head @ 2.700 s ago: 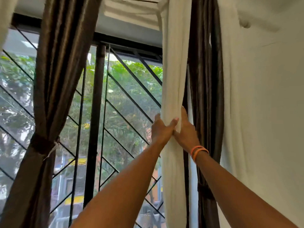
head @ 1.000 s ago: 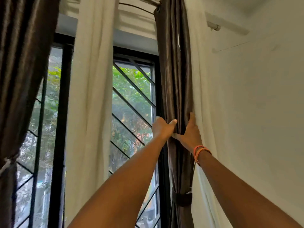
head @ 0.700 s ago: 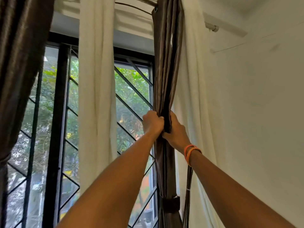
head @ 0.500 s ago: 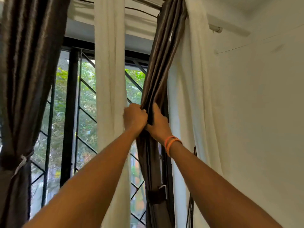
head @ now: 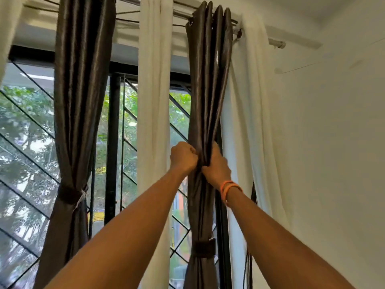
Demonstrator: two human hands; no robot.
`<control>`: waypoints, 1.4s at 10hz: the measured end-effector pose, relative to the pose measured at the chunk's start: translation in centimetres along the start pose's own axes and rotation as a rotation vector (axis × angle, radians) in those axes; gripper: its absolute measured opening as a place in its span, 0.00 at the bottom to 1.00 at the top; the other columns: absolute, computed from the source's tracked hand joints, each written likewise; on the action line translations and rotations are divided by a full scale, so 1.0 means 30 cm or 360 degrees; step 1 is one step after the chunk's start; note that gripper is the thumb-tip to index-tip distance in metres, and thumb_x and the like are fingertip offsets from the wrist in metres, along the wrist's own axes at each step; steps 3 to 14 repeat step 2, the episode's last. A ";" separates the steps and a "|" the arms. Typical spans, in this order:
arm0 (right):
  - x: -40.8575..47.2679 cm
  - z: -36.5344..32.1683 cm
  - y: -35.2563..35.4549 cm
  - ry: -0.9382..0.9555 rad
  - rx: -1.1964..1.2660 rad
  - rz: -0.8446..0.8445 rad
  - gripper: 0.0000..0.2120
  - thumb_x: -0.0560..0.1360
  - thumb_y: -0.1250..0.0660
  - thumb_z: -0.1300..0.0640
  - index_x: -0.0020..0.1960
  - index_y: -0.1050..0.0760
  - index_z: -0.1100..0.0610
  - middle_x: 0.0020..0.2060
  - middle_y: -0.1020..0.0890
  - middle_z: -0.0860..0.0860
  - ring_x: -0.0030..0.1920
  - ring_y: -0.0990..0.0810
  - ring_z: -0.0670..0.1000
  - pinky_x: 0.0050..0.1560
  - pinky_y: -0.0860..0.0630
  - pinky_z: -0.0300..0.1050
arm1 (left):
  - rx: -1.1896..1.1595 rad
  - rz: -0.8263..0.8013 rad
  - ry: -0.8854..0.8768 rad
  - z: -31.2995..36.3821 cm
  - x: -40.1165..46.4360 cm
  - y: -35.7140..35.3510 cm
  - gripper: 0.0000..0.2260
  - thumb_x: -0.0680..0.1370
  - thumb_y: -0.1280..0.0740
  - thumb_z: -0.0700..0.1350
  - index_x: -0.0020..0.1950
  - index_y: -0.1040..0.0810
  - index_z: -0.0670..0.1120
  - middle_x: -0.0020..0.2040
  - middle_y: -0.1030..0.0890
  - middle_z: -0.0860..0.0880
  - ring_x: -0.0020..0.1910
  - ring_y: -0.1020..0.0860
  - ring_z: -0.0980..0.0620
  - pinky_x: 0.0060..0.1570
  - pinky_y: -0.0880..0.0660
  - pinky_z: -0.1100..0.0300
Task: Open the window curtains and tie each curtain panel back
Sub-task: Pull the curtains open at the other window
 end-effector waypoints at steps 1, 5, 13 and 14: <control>-0.062 0.110 0.076 -0.0247 -0.0124 0.0067 0.45 0.68 0.33 0.63 0.78 0.51 0.48 0.60 0.21 0.59 0.55 0.21 0.64 0.58 0.25 0.65 | -0.0082 -0.0136 0.0047 -0.020 -0.062 -0.070 0.06 0.70 0.33 0.32 0.40 0.16 0.37 0.41 0.16 0.41 0.41 0.19 0.44 0.46 0.21 0.55; -0.066 0.138 0.123 -0.0327 -0.0102 0.0089 0.44 0.69 0.33 0.64 0.79 0.50 0.48 0.62 0.22 0.59 0.56 0.21 0.64 0.58 0.25 0.65 | -0.0027 -0.0174 0.0061 -0.049 -0.087 -0.089 0.06 0.69 0.32 0.33 0.38 0.18 0.43 0.38 0.22 0.47 0.38 0.25 0.47 0.42 0.28 0.60; -0.066 0.138 0.123 -0.0327 -0.0102 0.0089 0.44 0.69 0.33 0.64 0.79 0.50 0.48 0.62 0.22 0.59 0.56 0.21 0.64 0.58 0.25 0.65 | -0.0027 -0.0174 0.0061 -0.049 -0.087 -0.089 0.06 0.69 0.32 0.33 0.38 0.18 0.43 0.38 0.22 0.47 0.38 0.25 0.47 0.42 0.28 0.60; -0.066 0.138 0.123 -0.0327 -0.0102 0.0089 0.44 0.69 0.33 0.64 0.79 0.50 0.48 0.62 0.22 0.59 0.56 0.21 0.64 0.58 0.25 0.65 | -0.0027 -0.0174 0.0061 -0.049 -0.087 -0.089 0.06 0.69 0.32 0.33 0.38 0.18 0.43 0.38 0.22 0.47 0.38 0.25 0.47 0.42 0.28 0.60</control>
Point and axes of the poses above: each hand's wrist, its own x-axis towards the middle knuckle, its own y-axis out of the back of the hand, z = x × y, the point moved 3 cm from there along x, towards the middle knuckle
